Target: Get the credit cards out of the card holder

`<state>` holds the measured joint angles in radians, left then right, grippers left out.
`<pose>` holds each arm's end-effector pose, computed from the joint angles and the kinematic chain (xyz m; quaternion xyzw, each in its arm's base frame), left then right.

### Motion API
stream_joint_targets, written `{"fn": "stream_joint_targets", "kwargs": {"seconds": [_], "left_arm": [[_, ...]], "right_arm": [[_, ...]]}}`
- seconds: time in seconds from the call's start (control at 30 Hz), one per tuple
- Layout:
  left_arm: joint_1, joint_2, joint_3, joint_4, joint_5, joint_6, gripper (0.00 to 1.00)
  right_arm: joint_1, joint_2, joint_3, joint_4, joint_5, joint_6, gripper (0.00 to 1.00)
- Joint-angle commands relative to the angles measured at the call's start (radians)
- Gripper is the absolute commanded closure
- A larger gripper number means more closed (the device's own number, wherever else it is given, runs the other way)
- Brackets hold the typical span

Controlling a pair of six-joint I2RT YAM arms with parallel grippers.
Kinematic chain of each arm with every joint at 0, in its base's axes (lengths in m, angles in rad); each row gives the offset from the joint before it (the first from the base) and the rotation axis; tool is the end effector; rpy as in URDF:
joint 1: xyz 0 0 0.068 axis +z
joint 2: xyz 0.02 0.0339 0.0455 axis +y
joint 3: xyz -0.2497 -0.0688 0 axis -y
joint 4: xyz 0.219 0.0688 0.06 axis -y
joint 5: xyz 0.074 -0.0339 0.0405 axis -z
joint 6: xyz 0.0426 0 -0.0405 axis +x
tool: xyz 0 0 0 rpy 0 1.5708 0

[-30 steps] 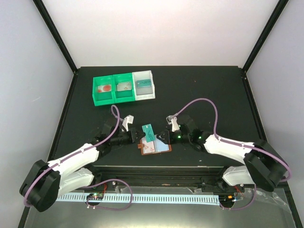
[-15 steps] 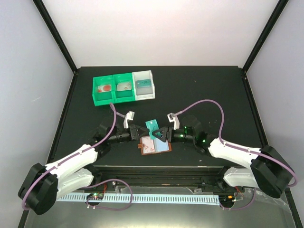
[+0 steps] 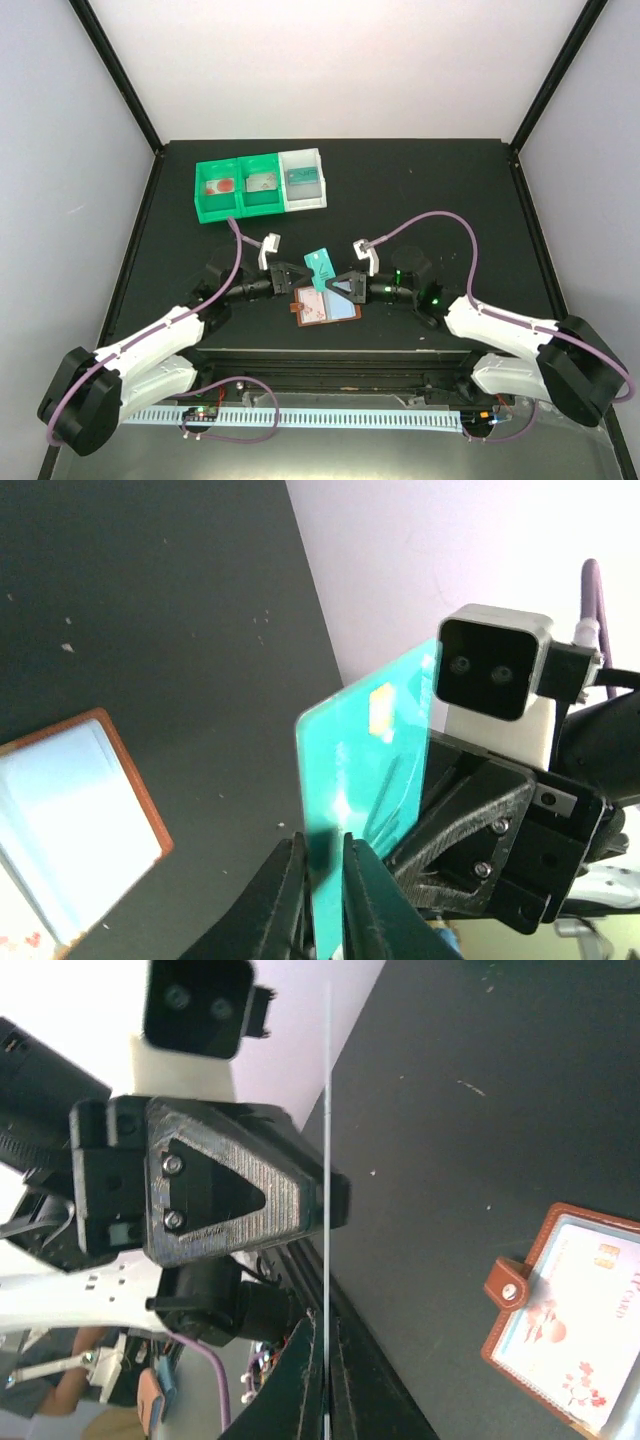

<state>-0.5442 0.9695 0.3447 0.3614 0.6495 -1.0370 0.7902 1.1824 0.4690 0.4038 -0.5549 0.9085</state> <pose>0.1541 -0.1233 0.2119 0.0047 0.7770 -0.5878 0.2254 0.1496 0.1829 0.2131 -0.1153 0.7850 0.5719 0.2084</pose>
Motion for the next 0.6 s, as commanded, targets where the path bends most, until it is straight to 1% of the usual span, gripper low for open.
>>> {"fn": "stream_joint_targets", "kwargs": {"seconds": [0.0,0.1,0.17,0.2,0.27,0.33,0.4,0.5,0.53,0.57], "left_arm": [[0.009,-0.013,0.079,-0.043,0.085,0.096,0.82],[0.02,-0.03,0.139,-0.177,0.145,0.196,0.73],[0.027,-0.05,0.185,-0.321,0.182,0.294,0.66],[0.029,-0.06,0.205,-0.371,0.207,0.347,0.59],[0.038,-0.08,0.218,-0.442,0.275,0.437,0.51],[0.051,-0.097,0.212,-0.494,0.313,0.494,0.5],[0.061,-0.101,0.212,-0.522,0.391,0.523,0.52],[0.066,-0.107,0.239,-0.61,0.494,0.585,0.52],[0.066,-0.115,0.245,-0.634,0.523,0.605,0.54],[0.066,-0.128,0.245,-0.638,0.551,0.612,0.57]], "right_arm": [[0.005,-0.058,0.0,-0.069,-0.072,-0.128,0.99],[0.004,-0.096,0.017,-0.16,-0.138,-0.244,0.99],[0.004,-0.118,0.026,-0.218,-0.181,-0.32,0.99],[0.004,-0.127,0.03,-0.241,-0.201,-0.351,0.99],[0.004,-0.142,0.043,-0.29,-0.26,-0.409,0.99],[0.004,-0.157,0.059,-0.323,-0.32,-0.448,0.99],[0.004,-0.177,0.07,-0.341,-0.358,-0.464,0.99],[0.004,-0.209,0.084,-0.357,-0.396,-0.474,0.99],[0.004,-0.215,0.086,-0.358,-0.401,-0.482,0.99],[0.004,-0.216,0.089,-0.364,-0.412,-0.495,0.99]]}}
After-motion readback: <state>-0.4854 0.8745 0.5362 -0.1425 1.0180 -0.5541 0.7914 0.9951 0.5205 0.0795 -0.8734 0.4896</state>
